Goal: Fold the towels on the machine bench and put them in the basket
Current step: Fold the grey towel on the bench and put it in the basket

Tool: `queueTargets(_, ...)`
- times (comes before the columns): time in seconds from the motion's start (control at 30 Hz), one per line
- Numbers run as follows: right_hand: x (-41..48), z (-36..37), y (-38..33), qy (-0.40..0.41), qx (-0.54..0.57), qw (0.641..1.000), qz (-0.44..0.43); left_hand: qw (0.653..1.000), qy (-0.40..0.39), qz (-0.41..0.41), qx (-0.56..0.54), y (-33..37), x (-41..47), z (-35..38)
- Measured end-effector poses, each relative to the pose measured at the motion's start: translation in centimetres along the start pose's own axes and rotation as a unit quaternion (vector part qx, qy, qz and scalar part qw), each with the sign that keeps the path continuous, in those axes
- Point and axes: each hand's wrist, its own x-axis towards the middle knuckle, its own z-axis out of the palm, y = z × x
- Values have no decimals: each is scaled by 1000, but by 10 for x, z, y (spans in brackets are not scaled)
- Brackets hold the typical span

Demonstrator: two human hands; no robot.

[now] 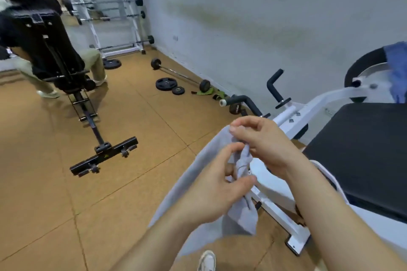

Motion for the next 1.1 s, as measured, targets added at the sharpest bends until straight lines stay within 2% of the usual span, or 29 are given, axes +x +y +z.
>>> queueTargets(0.07,26,-15,1,50,-37,997,-38,997,-78,-1,-12,0,28,-10)
queueTargets(0.1,39,-25,0,57,-37,996,-53,996,-92,15,-6,0,44,-18)
queueTargets(0.13,51,-35,-5,58,-27,996,-62,997,-65,42,5,1,62,-28)
queueTargets(0.23,84,-69,-27,6,40,996,-76,982,141,122,23,0,132,-65)
queueTargets(0.27,94,-80,-35,-28,53,994,-87,979,153,129,19,3,158,-76)
queueTargets(0.3,104,-89,-42,-59,60,991,-100,985,114,126,20,7,183,-84)
queueTargets(0.33,114,-99,-48,-78,68,988,-112,992,34,115,32,10,210,-90)
queueTargets(0.4,129,-118,-58,-66,85,986,-125,986,-126,81,75,17,258,-90)
queueTargets(0.43,135,-130,-60,-42,98,986,-126,978,-177,70,90,19,278,-87)
queueTargets(0.6,145,-188,-56,101,160,973,-130,953,-279,23,111,17,364,-72)
queueTargets(0.7,145,-208,-45,209,157,959,-105,945,-326,1,30,15,409,-54)
queueTargets(0.73,143,-213,-40,254,120,957,-75,945,-326,-5,-13,19,423,-49)
queueTargets(0.8,137,-215,-34,297,-35,953,46,933,-351,-28,-79,32,451,-39)
queueTargets(0.87,133,-211,-36,252,-200,928,188,904,-417,-44,-81,49,477,-28)
queueTargets(0.9,136,-204,-40,243,-239,915,216,882,-466,-36,-57,56,486,-22)
queueTargets(1.0,162,-181,-52,301,-217,916,150,805,-591,33,45,75,500,-2)
queueTargets(1.03,172,-177,-54,335,-219,906,139,786,-612,60,66,80,504,4)
queueTargets(1.1,186,-176,-53,415,-266,854,164,763,-629,125,82,85,517,12)
